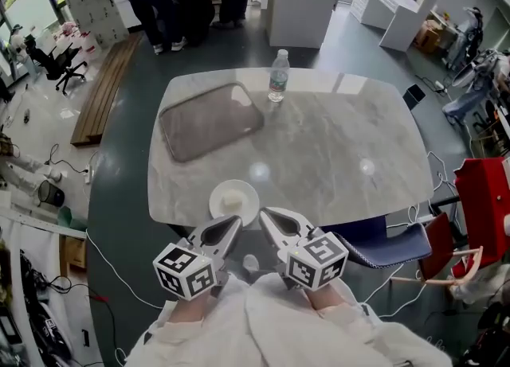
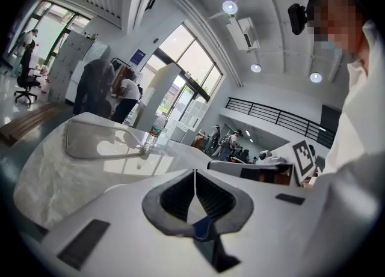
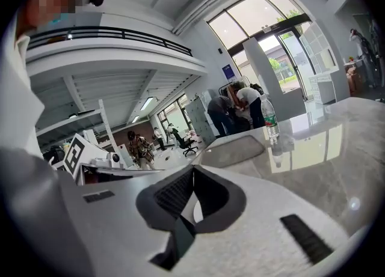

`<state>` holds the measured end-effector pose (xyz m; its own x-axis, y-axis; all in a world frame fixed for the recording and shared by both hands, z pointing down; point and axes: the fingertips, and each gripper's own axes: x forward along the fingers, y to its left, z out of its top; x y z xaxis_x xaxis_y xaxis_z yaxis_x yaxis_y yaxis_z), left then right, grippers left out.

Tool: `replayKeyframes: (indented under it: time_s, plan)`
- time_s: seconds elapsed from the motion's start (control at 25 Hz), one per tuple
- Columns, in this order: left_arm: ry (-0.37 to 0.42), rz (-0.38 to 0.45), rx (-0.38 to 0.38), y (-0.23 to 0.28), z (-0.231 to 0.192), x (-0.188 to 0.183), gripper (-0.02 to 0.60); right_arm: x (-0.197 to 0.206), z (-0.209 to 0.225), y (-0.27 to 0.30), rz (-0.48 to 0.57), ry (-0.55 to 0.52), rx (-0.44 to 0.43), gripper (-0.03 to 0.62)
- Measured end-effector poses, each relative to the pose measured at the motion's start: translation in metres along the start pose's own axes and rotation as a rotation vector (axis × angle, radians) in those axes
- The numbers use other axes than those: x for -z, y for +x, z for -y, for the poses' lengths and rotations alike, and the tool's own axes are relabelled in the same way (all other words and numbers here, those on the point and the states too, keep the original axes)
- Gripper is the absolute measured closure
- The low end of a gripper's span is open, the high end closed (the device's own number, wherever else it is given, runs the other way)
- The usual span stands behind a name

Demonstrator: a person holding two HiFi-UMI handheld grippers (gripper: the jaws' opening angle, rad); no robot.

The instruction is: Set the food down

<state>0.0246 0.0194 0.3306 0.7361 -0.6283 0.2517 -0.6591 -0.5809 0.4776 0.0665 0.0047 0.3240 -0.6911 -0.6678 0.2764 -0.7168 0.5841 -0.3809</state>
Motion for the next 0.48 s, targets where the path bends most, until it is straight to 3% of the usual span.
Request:
replayKeyframes:
  time_s: [0.48]
  plan:
    - [0.02,-0.058,-0.03,-0.01,-0.029,0.004,0.563,0.005,-0.003,0.019,-0.023,0.022,0.034,0.592]
